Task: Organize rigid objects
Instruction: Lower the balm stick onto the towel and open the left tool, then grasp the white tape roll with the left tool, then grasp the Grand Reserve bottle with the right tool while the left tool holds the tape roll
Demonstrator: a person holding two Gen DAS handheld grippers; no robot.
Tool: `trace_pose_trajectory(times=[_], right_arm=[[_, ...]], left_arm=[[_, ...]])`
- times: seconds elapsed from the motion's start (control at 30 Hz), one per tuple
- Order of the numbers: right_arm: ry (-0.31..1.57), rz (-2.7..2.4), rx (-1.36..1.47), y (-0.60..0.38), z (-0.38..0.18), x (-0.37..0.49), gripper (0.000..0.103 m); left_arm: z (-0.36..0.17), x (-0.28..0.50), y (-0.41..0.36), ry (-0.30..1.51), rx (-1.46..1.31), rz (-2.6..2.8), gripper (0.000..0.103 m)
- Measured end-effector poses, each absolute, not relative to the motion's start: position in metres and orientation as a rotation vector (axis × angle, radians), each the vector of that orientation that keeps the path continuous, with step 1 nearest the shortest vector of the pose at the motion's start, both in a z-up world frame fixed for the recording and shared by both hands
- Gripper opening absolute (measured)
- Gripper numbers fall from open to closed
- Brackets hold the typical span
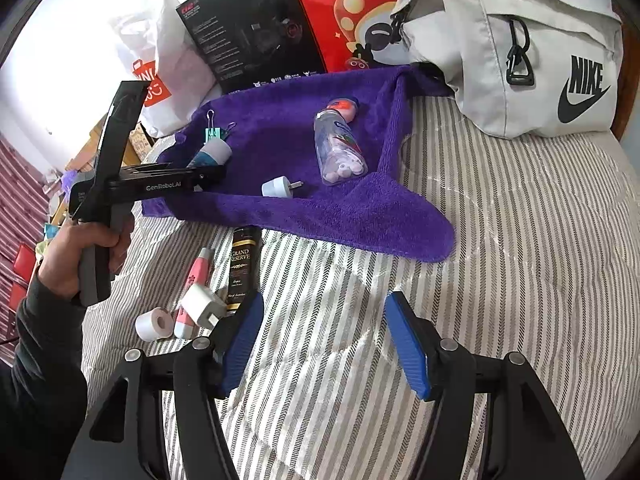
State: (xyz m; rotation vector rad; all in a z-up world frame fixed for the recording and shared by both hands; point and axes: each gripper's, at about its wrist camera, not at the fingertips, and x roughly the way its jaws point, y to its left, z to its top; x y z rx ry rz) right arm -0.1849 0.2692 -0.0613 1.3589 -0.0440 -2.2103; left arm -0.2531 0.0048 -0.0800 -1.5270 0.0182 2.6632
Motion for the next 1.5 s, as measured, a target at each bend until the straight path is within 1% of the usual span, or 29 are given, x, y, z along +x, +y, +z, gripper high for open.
trace_pose_trajectory(times=[0.03,0.07,0.1,0.13,0.2,0.27,0.3,0.33,0.37,0.4,0.43,0.47,0.63,0.73,0.83,0.87,0.93,0.97,1.0,1.07,1.13,1.33,1.4,1.43,1.5], right_arm=[[-0.044,-2.209,1.358,0.269,-0.061,-0.183,0.064],[-0.044,-2.209,1.357,0.269,-0.061,-0.181,0.064],[-0.044,-2.209,1.356,0.27,-0.061,-0.179,0.064],[-0.043,-2.207,1.355,0.269,-0.061,-0.176,0.065],[-0.038,-2.202,1.354,0.268,-0.061,-0.172,0.065],[-0.037,-2.202,1.351,0.266,-0.061,-0.167,0.065],[-0.039,-2.204,1.349,0.265,-0.061,-0.165,0.065],[-0.048,-2.204,1.351,0.264,-0.061,-0.163,0.069],[-0.056,-2.205,1.349,0.264,-0.061,-0.161,0.077],[-0.065,-2.21,1.34,0.263,-0.06,-0.159,0.081],[-0.071,-2.22,1.329,0.262,-0.059,-0.156,0.09],[-0.067,-2.231,1.318,0.262,-0.058,-0.153,0.096],[-0.034,-2.284,1.296,0.258,-0.055,-0.139,0.103],[-0.031,-2.299,1.309,0.259,-0.055,-0.131,0.103],[-0.029,-2.307,1.326,0.262,-0.057,-0.121,0.103],[-0.028,-2.307,1.333,0.262,-0.058,-0.119,0.103],[-0.023,-2.306,1.347,0.263,-0.06,-0.112,0.103],[-0.018,-2.307,1.351,0.263,-0.06,-0.11,0.103],[-0.014,-2.309,1.355,0.263,-0.061,-0.107,0.103],[-0.011,-2.311,1.361,0.263,-0.062,-0.102,0.103],[-0.009,-2.309,1.368,0.263,-0.063,-0.099,0.103],[0.002,-2.291,1.384,0.258,-0.067,-0.097,0.103],[0.0,-2.28,1.386,0.255,-0.07,-0.099,0.103],[0.001,-2.272,1.389,0.253,-0.071,-0.1,0.103],[0.011,-2.26,1.392,0.249,-0.073,-0.1,0.103]], left_arm=[[-0.076,-0.25,0.003,0.014,-1.517,2.674,0.061],[-0.072,-0.246,0.001,0.009,-1.509,2.685,0.068],[-0.068,-0.243,-0.001,0.003,-1.505,2.69,0.078],[-0.065,-0.239,-0.002,-0.004,-1.502,2.69,0.083],[-0.055,-0.227,-0.004,-0.016,-1.477,2.69,0.096],[-0.046,-0.209,-0.002,-0.019,-1.44,2.694,0.103],[-0.043,-0.199,-0.002,-0.026,-1.42,2.694,0.103],[-0.041,-0.187,0.0,-0.043,-1.405,2.685,0.103],[-0.04,-0.177,0.001,-0.064,-1.398,2.675,0.103],[-0.041,-0.169,0.002,-0.08,-1.395,2.661,0.103],[-0.042,-0.163,0.004,-0.091,-1.392,2.651,0.103],[-0.045,-0.153,0.006,-0.104,-1.393,2.634,0.103],[-0.069,-0.112,0.02,-0.052,-1.396,2.558,0.103],[-0.082,-0.097,0.027,0.013,-1.397,2.511,0.103],[-0.091,-0.086,0.038,0.149,-1.392,2.501,0.103],[-0.093,-0.084,0.042,0.223,-1.388,2.502,0.103],[-0.095,-0.081,0.046,0.297,-1.384,2.49,0.102],[-0.096,-0.08,0.047,0.324,-1.372,2.478,0.092],[-0.096,-0.079,0.047,0.298,-1.356,2.458,0.081],[-0.095,-0.08,0.044,0.258,-1.349,2.436,0.08],[-0.095,-0.081,0.044,0.264,-1.341,2.43,0.076],[-0.091,-0.073,0.046,0.261,-1.274,2.443,0.051],[-0.091,-0.072,0.046,0.246,-1.263,2.452,0.03],[-0.091,-0.072,0.048,0.237,-1.262,2.456,0.027],[-0.091,-0.073,0.046,0.206,-1.261,2.458,0.027]])
